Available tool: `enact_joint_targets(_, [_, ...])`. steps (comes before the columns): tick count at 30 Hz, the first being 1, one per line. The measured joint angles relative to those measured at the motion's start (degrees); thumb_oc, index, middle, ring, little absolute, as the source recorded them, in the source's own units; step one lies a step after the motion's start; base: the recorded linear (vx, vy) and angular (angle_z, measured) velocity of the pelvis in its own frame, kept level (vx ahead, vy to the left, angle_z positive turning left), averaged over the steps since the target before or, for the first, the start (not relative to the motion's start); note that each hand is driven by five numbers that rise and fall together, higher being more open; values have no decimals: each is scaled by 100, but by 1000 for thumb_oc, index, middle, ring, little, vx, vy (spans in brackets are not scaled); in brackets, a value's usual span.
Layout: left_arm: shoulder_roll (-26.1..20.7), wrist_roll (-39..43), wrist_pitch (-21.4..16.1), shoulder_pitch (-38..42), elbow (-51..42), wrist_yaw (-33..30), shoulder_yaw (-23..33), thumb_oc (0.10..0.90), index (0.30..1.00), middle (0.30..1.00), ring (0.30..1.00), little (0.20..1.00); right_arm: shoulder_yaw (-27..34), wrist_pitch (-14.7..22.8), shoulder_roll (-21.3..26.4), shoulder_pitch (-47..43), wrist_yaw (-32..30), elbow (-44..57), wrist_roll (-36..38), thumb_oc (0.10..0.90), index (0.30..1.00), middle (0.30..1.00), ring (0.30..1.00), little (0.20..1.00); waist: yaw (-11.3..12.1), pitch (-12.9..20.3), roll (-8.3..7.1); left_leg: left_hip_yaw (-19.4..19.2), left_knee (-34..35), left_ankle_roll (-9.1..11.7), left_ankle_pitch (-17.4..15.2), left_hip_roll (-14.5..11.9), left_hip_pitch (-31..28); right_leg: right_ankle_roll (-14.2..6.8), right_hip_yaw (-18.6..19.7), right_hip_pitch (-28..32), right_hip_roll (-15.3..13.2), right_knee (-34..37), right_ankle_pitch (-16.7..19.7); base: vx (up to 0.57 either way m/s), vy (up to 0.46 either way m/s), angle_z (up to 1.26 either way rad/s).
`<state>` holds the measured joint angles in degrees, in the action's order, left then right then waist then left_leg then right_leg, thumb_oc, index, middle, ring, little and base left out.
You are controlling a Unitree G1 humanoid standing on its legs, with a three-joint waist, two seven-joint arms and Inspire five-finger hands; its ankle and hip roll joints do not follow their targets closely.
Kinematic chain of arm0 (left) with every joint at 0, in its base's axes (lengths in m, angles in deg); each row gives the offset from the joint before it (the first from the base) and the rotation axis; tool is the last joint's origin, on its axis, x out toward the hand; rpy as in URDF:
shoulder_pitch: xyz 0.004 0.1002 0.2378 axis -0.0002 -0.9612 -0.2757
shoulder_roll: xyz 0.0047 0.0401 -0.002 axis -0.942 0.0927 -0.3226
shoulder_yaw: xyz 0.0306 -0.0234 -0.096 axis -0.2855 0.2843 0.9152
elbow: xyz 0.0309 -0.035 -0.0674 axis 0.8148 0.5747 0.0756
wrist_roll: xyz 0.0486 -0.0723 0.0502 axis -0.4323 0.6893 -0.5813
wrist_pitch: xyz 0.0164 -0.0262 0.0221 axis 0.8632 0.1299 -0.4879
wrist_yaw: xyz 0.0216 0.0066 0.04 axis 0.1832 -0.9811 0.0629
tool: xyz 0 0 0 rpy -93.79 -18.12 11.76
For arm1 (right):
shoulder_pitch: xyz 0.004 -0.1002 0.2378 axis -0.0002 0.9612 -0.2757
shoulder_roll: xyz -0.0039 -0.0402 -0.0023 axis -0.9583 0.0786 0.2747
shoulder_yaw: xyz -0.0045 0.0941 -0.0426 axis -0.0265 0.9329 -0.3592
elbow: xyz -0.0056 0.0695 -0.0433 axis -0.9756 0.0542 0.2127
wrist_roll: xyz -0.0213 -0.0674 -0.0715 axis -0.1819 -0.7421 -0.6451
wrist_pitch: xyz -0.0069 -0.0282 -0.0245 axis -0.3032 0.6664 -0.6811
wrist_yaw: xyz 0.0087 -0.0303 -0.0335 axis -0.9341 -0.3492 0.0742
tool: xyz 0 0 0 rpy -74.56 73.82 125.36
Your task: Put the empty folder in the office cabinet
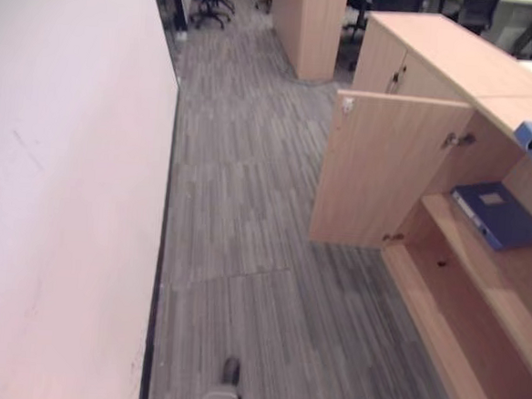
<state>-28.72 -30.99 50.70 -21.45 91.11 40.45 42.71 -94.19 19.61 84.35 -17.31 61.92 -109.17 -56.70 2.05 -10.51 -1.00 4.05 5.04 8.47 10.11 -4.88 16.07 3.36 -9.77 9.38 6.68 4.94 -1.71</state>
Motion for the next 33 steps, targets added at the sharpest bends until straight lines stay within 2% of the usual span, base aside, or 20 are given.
enact_joint_targets(1, [52,-1,1,-72,39,1,25,800,900,900,900,900,37,12,12,-65,2,-136,-13,800,900,900,900,900,127,-23,29,116,-8,1,60,-24,-37,29,195,115,13,7,-14,411,220,-79])
enact_joint_targets(4, [122,-12,48,-229,177,24,54,800,900,900,900,900,64,41,70,-145,28,-179,-131,800,900,900,900,900,137,33,113,30,-165,-151,172,10,-237,-53,472,416,15,44,-257,410,306,-51])
enact_joint_targets(6, [111,-17,28,-310,202,21,57,800,900,900,900,900,185,50,78,-7,27,-208,-207,800,900,900,900,900,131,302,213,-42,-231,-258,235,56,-335,-48,554,445,-27,-2,-387,347,278,-18])
enact_joint_targets(8, [117,-20,-2,-339,178,22,62,800,900,900,900,900,220,63,68,62,49,-195,-208,800,900,900,900,900,190,419,247,-124,-100,-321,248,124,-553,-169,701,510,-159,-10,-481,293,267,-34])
enact_joint_targets(9, [121,-17,27,-322,181,27,77,800,900,900,900,900,216,43,63,3,65,-193,-218,800,900,900,900,900,218,533,285,-276,5,-590,359,271,-799,-386,790,565,-376,-57,-627,192,194,-45])
enact_joint_targets(10, [129,-16,36,-365,162,17,74,800,900,900,900,900,208,30,58,56,71,-201,-228,800,900,900,900,900,245,521,250,-397,3,-698,348,306,-864,-490,815,550,-451,-194,-695,186,191,-53])
enact_joint_targets(11, [100,-15,29,-352,130,12,65,800,900,900,900,900,152,2,12,-32,98,-102,-231,800,900,900,900,900,297,542,269,-554,1,-935,214,403,-1024,-694,768,410,-615,-708,-819,145,132,-38])
enact_joint_targets(13, [49,-15,-11,-333,103,2,47,800,900,900,900,900,150,5,-23,-34,122,-38,-229,800,900,900,900,900,272,586,251,-616,-11,-1061,86,474,-1128,-792,730,270,-744,-1191,-938,192,167,-22])
enact_joint_targets(14, [-31,-16,-74,-303,58,-10,37,800,900,900,900,900,107,16,-53,-19,124,68,-232,800,900,900,900,900,275,713,106,-653,-10,-1146,-142,652,-1216,-847,715,194,-944,-1493,-1044,117,101,-13])
enact_joint_targets(16, [-98,-17,-91,-231,38,-9,35,800,900,900,900,900,109,58,-149,-46,138,132,-232,800,900,900,900,900,276,854,-47,-677,-24,-1310,-276,901,-1317,-796,506,108,-1307,-1856,-1249,178,204,0])
enact_joint_targets(17, [-104,-20,-86,-123,38,-3,-11,800,900,900,900,900,107,128,-236,-102,144,222,-231,800,900,900,900,900,268,870,-72,-679,-23,-1444,-391,1084,-1435,-892,471,24,-1666,-2261,-1094,231,309,8])
enact_joint_targets(19, [-85,-28,-82,-85,36,16,-97,800,900,900,900,900,106,120,-249,-220,144,259,-231,800,900,900,900,900,282,864,2,-756,-14,-1524,-459,1133,-1538,-965,379,-481,-1819,-3294,-931,151,242,-12])
enact_joint_targets(20, [-68,-32,-69,-130,44,22,-101,800,900,900,900,900,92,130,-237,-242,134,314,-232,800,900,900,900,900,280,848,122,-841,-11,-1593,-527,1148,-1646,-951,199,-797,-1999,-4033,-717,154,203,-27])
enact_joint_targets(22, [-82,-42,-43,-254,48,12,-118,800,900,900,900,900,79,137,-247,-209,133,321,-232,800,900,900,900,900,296,823,206,-939,-24,-1686,-645,1234,-1846,-952,-248,-930,-2397,-4581,-716,141,112,-31])
enact_joint_targets(25, [-131,-48,30,-421,47,-2,-137,800,900,900,900,900,42,222,-142,-171,18,371,-288,800,900,900,900,900,298,773,194,-1197,-6,-1580,-820,1313,-1963,-1035,-871,-1200,-2927,-4462,-859,149,-14,-37])
enact_joint_targets(26, [-157,-48,37,-450,65,-2,-143,800,900,900,900,900,50,218,-129,-203,17,365,-308,800,900,900,900,900,312,792,276,-1244,-6,-1544,-828,1309,-1968,-1049,-912,-1276,-2938,-4289,-867,51,-68,-49])
enact_joint_targets(27, [-185,-44,45,-450,78,-11,-147,800,900,900,900,900,75,233,-116,-205,20,381,-325,800,900,900,900,900,288,723,191,-1330,-26,-1531,-843,1262,-1937,-1123,-1171,-1450,-2952,-3957,-908,87,-84,-53])
enact_joint_targets(28, [-188,-43,47,-443,88,-14,-102,800,900,900,900,900,120,234,-118,-282,23,471,-327,800,900,900,900,900,280,623,217,-1478,-25,-1503,-850,1144,-1967,-1230,-1636,-1493,-2905,-3378,-874,85,-88,-48])
enact_joint_targets(30, [-182,-39,47,-376,98,-7,-35,800,900,900,900,900,162,244,-139,-264,22,574,-325,800,900,900,900,900,245,481,190,-1556,-25,-1448,-912,1091,-2026,-1460,-1835,-1677,-2848,-2856,-597,100,-91,-45])
enact_joint_targets(33, [-122,-37,38,-430,63,18,154,800,900,900,900,900,328,221,-182,-354,48,591,-275,800,900,900,900,900,161,364,35,-1860,-2,-1377,-979,1059,-2191,-1511,-2386,-1827,-2859,-1667,170,141,-140,-34])
